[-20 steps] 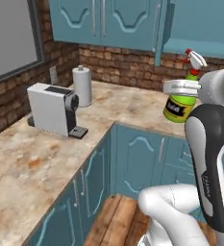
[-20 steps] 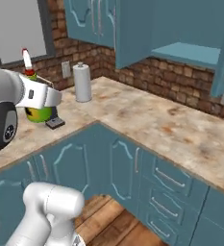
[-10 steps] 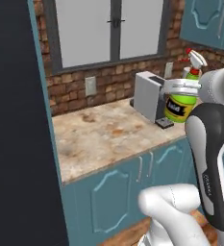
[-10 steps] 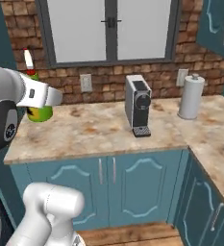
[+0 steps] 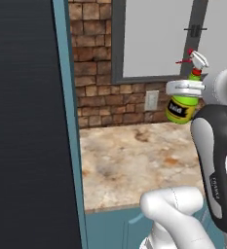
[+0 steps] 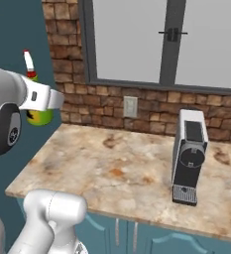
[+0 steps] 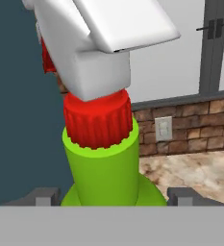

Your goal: Move the cutting board and knife to the sink. Then move spray from the cabinet to the counter.

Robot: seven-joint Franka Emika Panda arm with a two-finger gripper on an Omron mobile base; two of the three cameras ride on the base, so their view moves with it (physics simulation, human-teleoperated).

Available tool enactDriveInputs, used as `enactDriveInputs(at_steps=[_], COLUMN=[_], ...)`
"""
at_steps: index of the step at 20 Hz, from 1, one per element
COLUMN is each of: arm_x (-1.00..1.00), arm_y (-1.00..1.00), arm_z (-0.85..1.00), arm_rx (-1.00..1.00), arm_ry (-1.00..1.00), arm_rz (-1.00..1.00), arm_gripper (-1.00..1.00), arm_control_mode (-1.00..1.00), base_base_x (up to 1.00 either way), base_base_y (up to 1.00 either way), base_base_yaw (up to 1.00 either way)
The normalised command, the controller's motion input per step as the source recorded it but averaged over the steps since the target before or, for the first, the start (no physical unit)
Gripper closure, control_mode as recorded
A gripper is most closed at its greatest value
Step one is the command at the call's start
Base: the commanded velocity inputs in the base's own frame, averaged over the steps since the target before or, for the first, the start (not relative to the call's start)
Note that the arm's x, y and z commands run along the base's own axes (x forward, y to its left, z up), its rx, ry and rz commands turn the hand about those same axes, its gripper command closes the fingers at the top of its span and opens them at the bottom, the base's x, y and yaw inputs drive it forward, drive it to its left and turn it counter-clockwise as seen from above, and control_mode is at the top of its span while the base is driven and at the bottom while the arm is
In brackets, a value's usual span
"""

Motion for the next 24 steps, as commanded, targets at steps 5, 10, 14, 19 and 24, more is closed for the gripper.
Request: enactDriveInputs(at_steps=[5, 10, 14, 19, 24], arm_x=[0.0, 0.0, 0.0, 0.02, 0.53], arm_y=[0.0, 0.0, 0.0, 0.0, 0.19], arm_z=[0.0, 0.0, 0.0, 0.01, 0.18], arm_rx=[0.0, 0.0, 0.0, 0.0, -0.12], arm_ry=[0.0, 0.0, 0.0, 0.05, 0.34], arm_rz=[0.0, 0.0, 0.0, 0.0, 0.01], arm_gripper=[1.0, 1.0, 1.0, 1.0, 1.0], arm_control_mode=[1.0, 1.0, 1.0, -1.0, -1.0], base_base_x=[0.01, 0.0, 0.0, 0.0, 0.0], base_base_y=[-0.03, 0.0, 0.0, 0.0, 0.0], base_base_yaw=[0.1, 0.0, 0.0, 0.0, 0.0])
